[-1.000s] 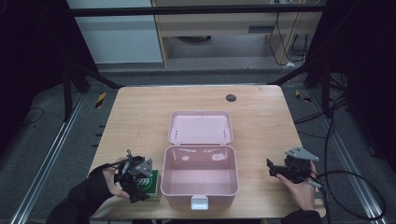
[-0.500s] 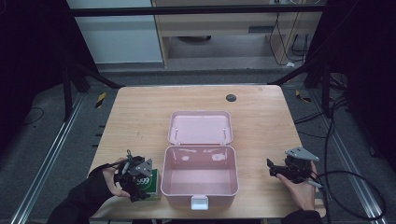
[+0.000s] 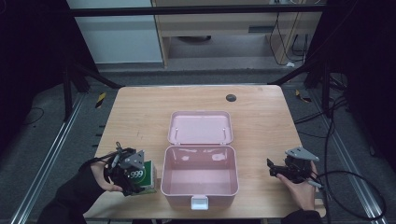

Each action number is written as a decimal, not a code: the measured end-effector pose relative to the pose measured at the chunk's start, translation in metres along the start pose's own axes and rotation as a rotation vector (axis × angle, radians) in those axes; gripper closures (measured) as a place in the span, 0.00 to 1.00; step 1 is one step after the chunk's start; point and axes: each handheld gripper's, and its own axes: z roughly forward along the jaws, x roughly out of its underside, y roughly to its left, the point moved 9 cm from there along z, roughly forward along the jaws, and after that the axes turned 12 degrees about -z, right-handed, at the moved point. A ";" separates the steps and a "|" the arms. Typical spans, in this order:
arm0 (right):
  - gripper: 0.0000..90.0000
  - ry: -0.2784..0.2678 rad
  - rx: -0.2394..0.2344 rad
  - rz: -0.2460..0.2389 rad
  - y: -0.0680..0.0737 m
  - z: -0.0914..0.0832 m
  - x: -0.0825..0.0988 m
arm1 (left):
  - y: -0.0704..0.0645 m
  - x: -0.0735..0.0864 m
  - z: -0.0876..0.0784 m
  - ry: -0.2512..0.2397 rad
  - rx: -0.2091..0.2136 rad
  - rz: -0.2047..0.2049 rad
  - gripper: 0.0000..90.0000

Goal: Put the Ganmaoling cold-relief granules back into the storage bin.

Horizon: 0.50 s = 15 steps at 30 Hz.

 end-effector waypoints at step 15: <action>0.03 0.000 0.001 -0.001 0.000 0.000 0.000 | 0.004 -0.015 -0.045 -0.080 -0.026 -0.013 0.16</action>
